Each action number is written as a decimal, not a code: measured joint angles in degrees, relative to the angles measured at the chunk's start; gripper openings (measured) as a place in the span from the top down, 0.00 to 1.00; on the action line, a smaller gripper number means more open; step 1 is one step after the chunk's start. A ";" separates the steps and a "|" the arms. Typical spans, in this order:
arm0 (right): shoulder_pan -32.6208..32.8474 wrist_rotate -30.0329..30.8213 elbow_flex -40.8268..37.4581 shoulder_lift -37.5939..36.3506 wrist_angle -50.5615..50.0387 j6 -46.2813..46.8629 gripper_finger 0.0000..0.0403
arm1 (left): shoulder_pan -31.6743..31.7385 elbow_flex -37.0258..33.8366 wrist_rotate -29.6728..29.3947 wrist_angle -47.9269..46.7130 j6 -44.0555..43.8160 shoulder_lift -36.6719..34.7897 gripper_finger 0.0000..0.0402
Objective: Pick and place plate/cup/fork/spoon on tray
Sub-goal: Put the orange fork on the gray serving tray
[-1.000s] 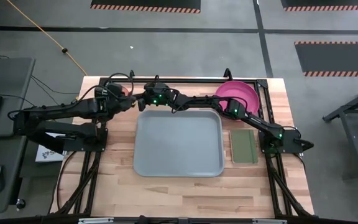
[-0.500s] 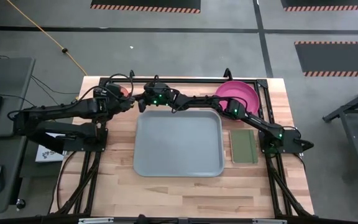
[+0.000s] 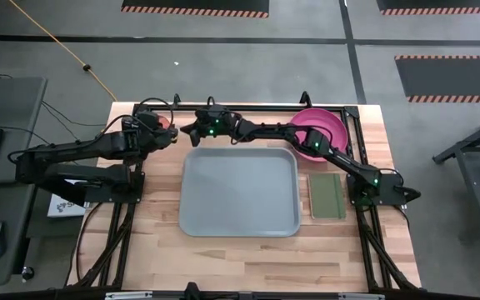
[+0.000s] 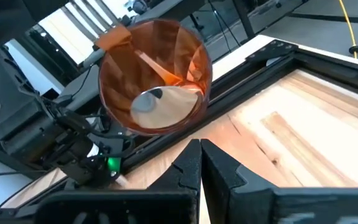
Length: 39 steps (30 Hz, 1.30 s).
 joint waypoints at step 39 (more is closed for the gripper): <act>3.26 13.64 0.00 3.34 -2.56 -0.26 1.00 | -0.16 0.00 3.21 0.45 -3.23 0.00 1.00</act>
